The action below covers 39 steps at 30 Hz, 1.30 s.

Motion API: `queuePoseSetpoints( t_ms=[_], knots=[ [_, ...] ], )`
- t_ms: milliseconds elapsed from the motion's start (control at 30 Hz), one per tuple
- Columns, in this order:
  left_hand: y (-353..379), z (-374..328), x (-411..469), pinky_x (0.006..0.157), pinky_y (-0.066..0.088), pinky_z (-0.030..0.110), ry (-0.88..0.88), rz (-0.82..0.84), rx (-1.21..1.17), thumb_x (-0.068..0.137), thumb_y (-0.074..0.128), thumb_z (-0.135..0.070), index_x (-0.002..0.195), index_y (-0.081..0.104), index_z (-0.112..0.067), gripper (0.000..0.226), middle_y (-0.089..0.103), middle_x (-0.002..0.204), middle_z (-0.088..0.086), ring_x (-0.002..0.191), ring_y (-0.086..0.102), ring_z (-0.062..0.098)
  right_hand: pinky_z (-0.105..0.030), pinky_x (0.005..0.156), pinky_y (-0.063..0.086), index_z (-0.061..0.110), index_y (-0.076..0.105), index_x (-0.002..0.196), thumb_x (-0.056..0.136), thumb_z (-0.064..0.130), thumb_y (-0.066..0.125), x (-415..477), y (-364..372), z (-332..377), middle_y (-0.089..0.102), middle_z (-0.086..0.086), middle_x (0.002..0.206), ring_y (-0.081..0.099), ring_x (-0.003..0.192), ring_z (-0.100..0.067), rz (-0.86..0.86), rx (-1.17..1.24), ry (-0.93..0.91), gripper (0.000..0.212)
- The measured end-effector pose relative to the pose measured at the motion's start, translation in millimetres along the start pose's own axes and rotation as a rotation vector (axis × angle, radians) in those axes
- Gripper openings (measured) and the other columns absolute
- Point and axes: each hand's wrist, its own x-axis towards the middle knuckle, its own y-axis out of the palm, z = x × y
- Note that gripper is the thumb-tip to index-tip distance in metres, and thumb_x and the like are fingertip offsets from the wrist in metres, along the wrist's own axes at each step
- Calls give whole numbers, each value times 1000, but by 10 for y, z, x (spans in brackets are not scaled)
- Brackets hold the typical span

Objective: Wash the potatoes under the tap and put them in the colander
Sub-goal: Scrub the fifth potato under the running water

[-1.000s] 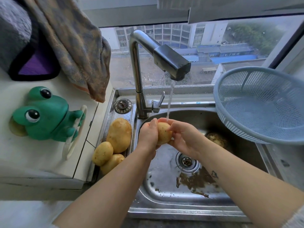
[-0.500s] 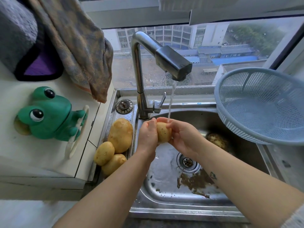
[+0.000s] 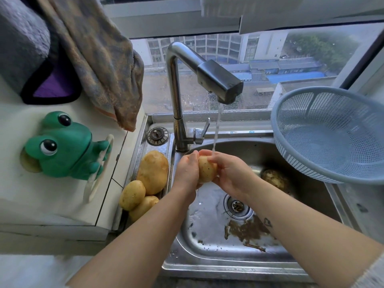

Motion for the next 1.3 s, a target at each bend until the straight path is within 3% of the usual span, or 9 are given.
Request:
queuePoseSetpoints(
  t_ms=[167, 467, 567, 667, 767, 867, 933, 1133, 1300],
  knots=[
    [8, -103, -84, 57, 51, 29, -302, 96, -131, 102, 40, -38, 111, 61, -17, 32, 65, 102, 14, 85, 61, 26, -24, 86, 55, 31, 62, 107, 87, 19, 70, -5, -5, -38, 66, 3, 105, 64, 98, -9, 13, -617, -267, 25],
    [-95, -176, -120, 59, 52, 32, -458, 289, -169, 101, 38, -47, 111, 62, -17, 39, 60, 106, 14, 88, 57, 23, -21, 77, 55, 31, 58, 108, 75, 18, 82, -1, -163, -33, 64, 8, 100, 64, 87, -3, 78, -758, -392, 42],
    [-78, -139, -154, 55, 54, 29, -359, 328, -193, 102, 37, -46, 120, 59, -16, 42, 59, 119, 15, 95, 61, 27, -17, 66, 51, 21, 56, 106, 75, 47, 74, 18, -90, 41, 63, 6, 92, 61, 80, -6, -90, -721, -361, 44],
    [-48, -30, -205, 59, 54, 28, -205, 346, -114, 95, 43, -55, 131, 50, -18, 52, 60, 122, 15, 91, 66, 24, -26, 75, 47, 13, 52, 101, 80, 68, 42, 70, -7, 145, 58, 2, 91, 56, 84, -12, -167, -670, -221, 59],
    [-81, 31, -230, 50, 42, 22, -122, 346, -82, 89, 45, -62, 127, 49, -17, 60, 59, 104, 10, 67, 60, 15, -31, 89, 37, 12, 56, 119, 103, 45, 28, 116, -26, 171, 58, -1, 114, 51, 105, -16, -160, -592, -111, 46],
    [-123, 0, -241, 40, 32, 17, -208, 367, -143, 94, 34, -64, 116, 56, -10, 62, 57, 88, 11, 51, 49, 13, -39, 99, 41, 17, 61, 125, 102, 34, 38, 97, -53, 195, 63, 3, 122, 55, 116, -21, -71, -411, -74, 37],
    [-109, -12, -243, 36, 31, 17, -257, 383, -157, 93, 31, -68, 119, 55, -6, 71, 57, 85, 13, 43, 44, 12, -45, 94, 48, 20, 64, 118, 98, 30, 46, 75, -60, 199, 69, 3, 117, 62, 110, -22, -14, -260, -58, 28],
    [-86, -184, -227, 34, 37, 15, -358, 373, -57, 94, 29, -70, 106, 59, -6, 72, 65, 67, 15, 36, 46, 13, -32, 62, 55, 8, 66, 88, 93, 17, 58, 115, -3, 173, 69, -8, 87, 66, 72, -18, -102, -93, -50, 13],
    [12, -117, -245, 41, 39, 17, 13, 250, 6, 97, 42, -51, 100, 53, -9, 44, 51, 71, 6, 47, 45, 10, -45, 76, 53, 12, 62, 75, 93, 23, 59, 220, 8, 204, 64, -6, 77, 59, 75, -24, -366, 48, -96, 21]
  ],
)
